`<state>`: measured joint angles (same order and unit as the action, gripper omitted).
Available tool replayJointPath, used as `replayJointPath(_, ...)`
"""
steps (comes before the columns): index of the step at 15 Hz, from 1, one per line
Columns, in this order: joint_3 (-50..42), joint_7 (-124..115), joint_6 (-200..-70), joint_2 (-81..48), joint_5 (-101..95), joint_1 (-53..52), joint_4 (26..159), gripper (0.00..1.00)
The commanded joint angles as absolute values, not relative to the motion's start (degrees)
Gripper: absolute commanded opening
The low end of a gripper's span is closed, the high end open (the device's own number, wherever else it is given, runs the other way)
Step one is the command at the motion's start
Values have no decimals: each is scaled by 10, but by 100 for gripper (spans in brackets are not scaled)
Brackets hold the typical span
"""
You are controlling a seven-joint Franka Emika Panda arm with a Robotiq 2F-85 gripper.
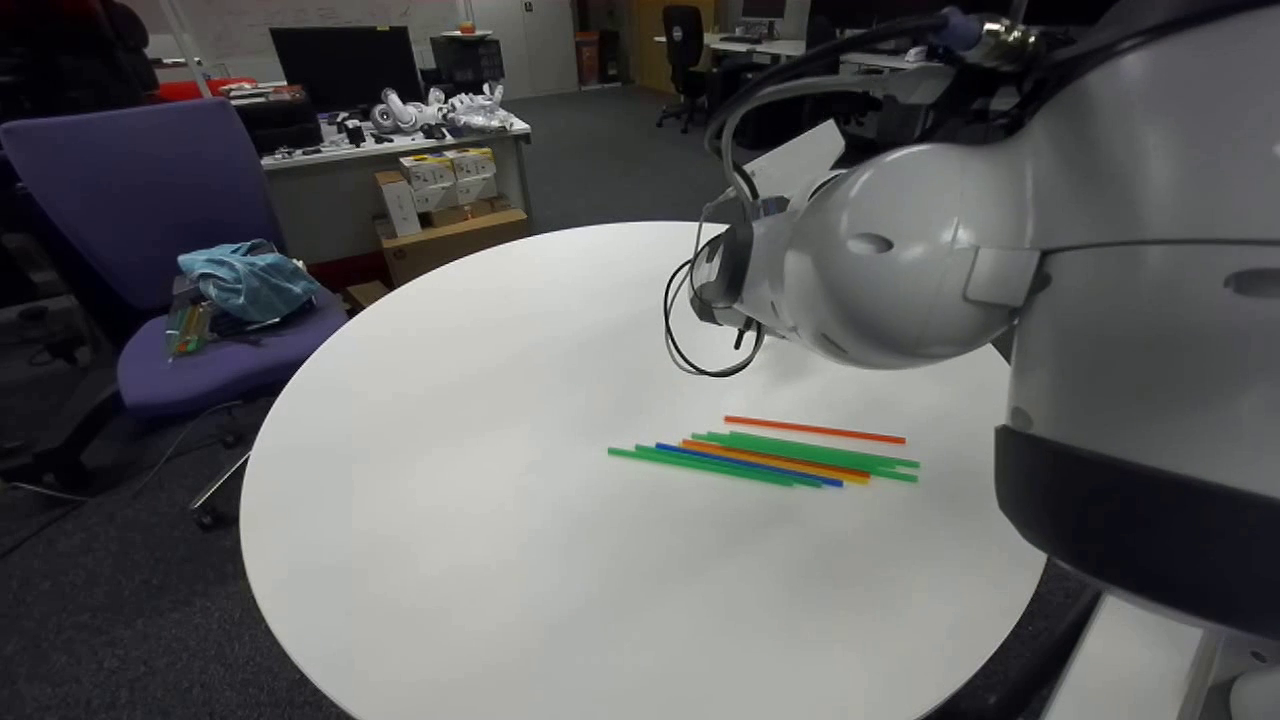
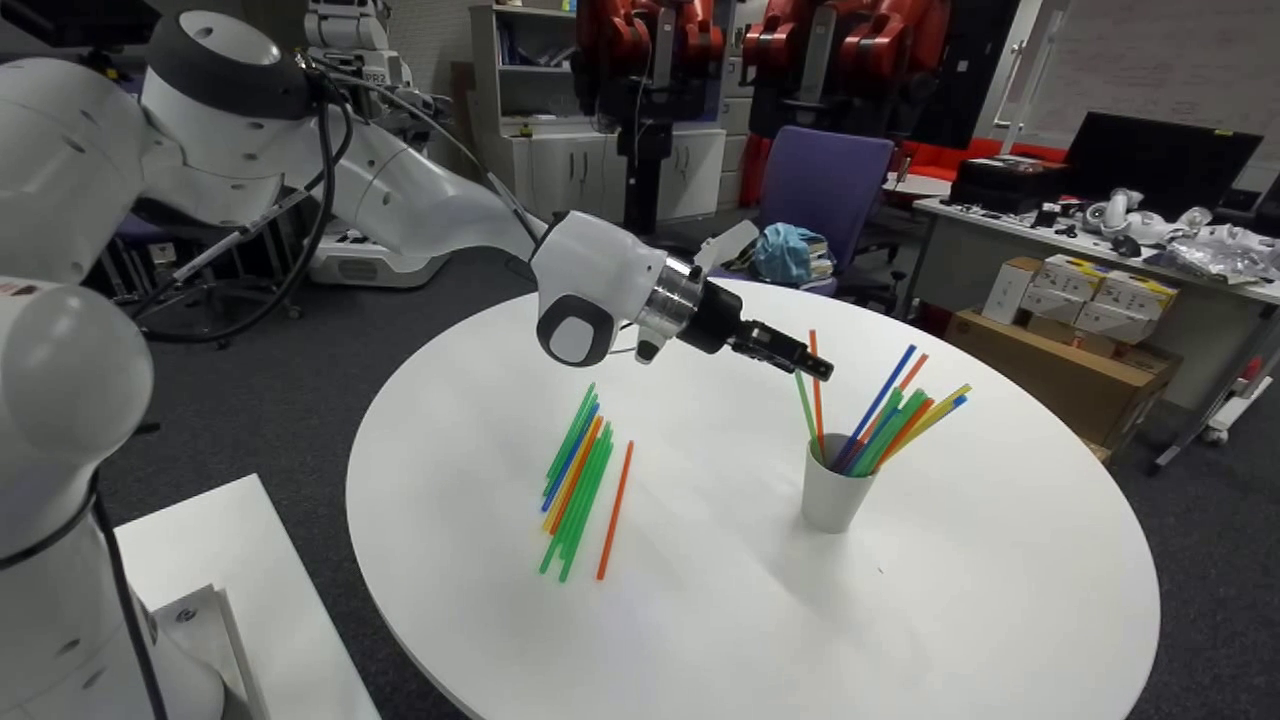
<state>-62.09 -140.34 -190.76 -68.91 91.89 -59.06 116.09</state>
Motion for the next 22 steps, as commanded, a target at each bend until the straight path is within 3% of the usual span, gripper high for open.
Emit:
replayJointPath(1, -557, -1331, -1977, -564, 884, -538, 1158, 100)
replayJointPath(2, -603, -1363, -1904, -617, 886, -581, 1171, 100)
replayJointPath(3, -527, -1307, -1976, -526, 864, -520, 1154, 100)
replayJointPath(5, -493, -1290, -1990, -500, 846, -493, 1150, 100)
replayJointPath(6, -546, -1328, -1926, -554, 856, -541, 1162, 100)
replayJointPath(22, -553, -1364, -1908, -592, 865, -522, 1105, 100)
